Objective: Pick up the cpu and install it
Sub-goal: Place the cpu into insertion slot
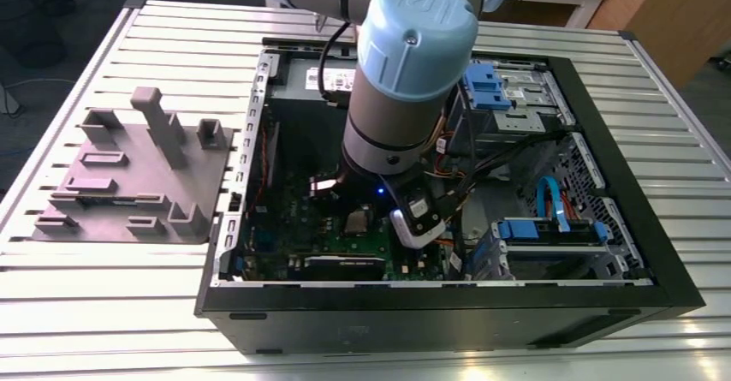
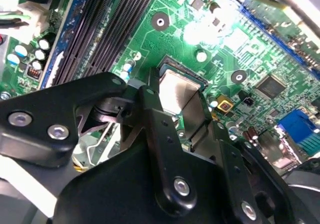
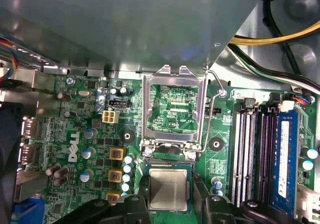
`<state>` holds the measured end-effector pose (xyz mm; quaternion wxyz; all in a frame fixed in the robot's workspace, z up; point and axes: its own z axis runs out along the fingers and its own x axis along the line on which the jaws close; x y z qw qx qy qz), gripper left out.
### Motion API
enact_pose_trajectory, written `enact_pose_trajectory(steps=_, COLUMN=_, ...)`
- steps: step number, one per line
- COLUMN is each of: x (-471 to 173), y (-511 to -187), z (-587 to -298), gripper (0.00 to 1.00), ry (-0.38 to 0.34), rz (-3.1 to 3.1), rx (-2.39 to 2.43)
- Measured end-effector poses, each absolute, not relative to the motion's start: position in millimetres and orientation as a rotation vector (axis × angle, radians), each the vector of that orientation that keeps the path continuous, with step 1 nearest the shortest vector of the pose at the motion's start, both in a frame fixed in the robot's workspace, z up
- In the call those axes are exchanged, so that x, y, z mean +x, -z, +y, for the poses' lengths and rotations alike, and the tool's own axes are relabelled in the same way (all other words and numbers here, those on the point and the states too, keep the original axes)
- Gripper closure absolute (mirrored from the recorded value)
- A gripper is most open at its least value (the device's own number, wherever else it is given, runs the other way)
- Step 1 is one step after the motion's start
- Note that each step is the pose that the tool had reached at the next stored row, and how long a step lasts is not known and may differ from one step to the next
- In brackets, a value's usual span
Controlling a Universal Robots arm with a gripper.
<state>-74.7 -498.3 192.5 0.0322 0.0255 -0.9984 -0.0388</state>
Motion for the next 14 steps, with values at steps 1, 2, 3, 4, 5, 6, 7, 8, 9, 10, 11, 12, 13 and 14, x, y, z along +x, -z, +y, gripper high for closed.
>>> enact_pose_trajectory(steps=1, x=-74.7, y=-192.5, z=-498.4, gripper=0.57, ry=0.119, rz=-3.074, rx=0.071)
enact_pose_trajectory(steps=2, x=-74.6, y=-192.3, z=-498.4, gripper=0.57, ry=0.120, rz=-3.075, rx=0.059)
enact_pose_trajectory(steps=3, x=-74.6, y=-192.0, z=-498.4, gripper=0.57, ry=0.121, rz=-3.076, rx=0.039)
enact_pose_trajectory(steps=4, x=-74.6, y=-191.8, z=-498.5, gripper=0.57, ry=0.121, rz=-3.076, rx=0.014)
enact_pose_trajectory(steps=5, x=-74.6, y=-191.6, z=-498.5, gripper=0.57, ry=0.122, rz=-3.077, rx=-0.014)
enact_pose_trajectory(steps=6, x=-74.7, y=-191.5, z=-498.4, gripper=0.57, ry=0.123, rz=-3.077, rx=-0.030)
enact_pose_trajectory(steps=7, x=-75.1, y=-191.4, z=-498.4, gripper=0.57, ry=0.123, rz=-3.077, rx=-0.034)
enact_pose_trajectory(steps=8, x=-75.4, y=-191.3, z=-498.5, gripper=0.57, ry=0.123, rz=-3.077, rx=-0.034)
enact_pose_trajectory(steps=9, x=-75.8, y=-191.3, z=-498.7, gripper=0.57, ry=0.123, rz=-3.077, rx=-0.034)
enact_pose_trajectory(steps=10, x=-75.9, y=-191.1, z=-498.8, gripper=0.57, ry=0.123, rz=-3.077, rx=-0.034)
enact_pose_trajectory(steps=11, x=-76.0, y=-190.9, z=-498.9, gripper=0.57, ry=0.123, rz=-3.077, rx=-0.033)
enact_pose_trajectory(steps=12, x=-76.0, y=-190.8, z=-498.9, gripper=0.57, ry=0.123, rz=-3.077, rx=-0.032)
enact_pose_trajectory(steps=13, x=-76.0, y=-190.7, z=-499.0, gripper=0.57, ry=0.123, rz=-3.077, rx=-0.030)
enact_pose_trajectory(steps=14, x=-76.0, y=-190.5, z=-499.0, gripper=0.57, ry=0.123, rz=-3.077, rx=-0.029)
